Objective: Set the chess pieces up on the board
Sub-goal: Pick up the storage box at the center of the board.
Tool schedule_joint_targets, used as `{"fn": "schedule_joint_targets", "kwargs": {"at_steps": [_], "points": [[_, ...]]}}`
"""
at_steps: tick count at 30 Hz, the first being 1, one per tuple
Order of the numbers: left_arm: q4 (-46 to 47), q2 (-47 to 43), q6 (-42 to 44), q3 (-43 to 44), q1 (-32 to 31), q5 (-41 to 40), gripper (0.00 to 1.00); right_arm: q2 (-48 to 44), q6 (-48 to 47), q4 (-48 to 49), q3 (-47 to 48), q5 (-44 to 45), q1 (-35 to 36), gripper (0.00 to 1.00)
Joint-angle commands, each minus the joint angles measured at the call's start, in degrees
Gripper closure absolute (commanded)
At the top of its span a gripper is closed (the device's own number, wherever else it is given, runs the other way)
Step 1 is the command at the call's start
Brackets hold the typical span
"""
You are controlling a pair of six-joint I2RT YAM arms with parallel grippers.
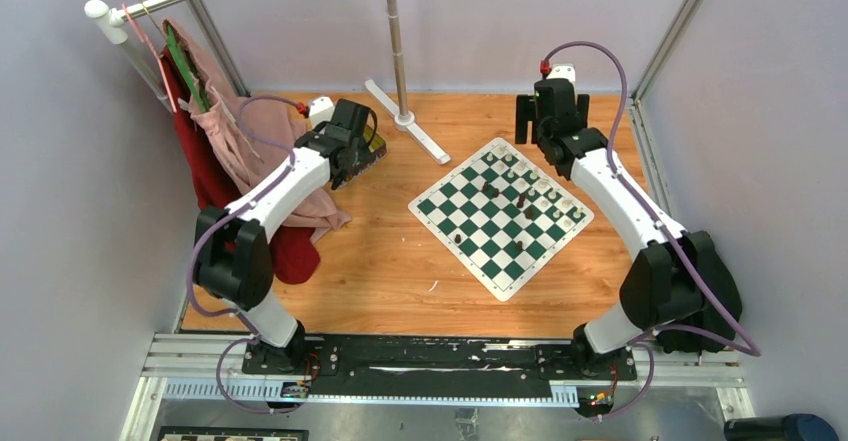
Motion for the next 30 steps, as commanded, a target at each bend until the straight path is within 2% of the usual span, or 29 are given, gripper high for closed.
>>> {"fn": "schedule_joint_targets", "kwargs": {"at_steps": [1, 6, 23, 30], "points": [[-5.3, 4.0, -10.3, 2.6, 3.0, 0.5, 0.15, 2.6, -1.4, 0.8, 2.1, -0.3, 0.5, 0.06], [-7.3, 7.8, -13.2, 5.7, 5.0, -1.2, 0.17, 5.3, -1.9, 1.4, 3.4, -1.0, 0.1, 0.06], [-7.4, 17.2, -16.6, 10.1, 10.2, 1.6, 0.32, 12.2, -2.1, 1.4, 8.1, -2.0, -0.8, 0.06], [-7.3, 21.5, -17.1, 12.7, 11.5, 3.2, 0.34, 14.4, -2.4, 1.0, 9.4, -1.9, -1.0, 0.06]]}}
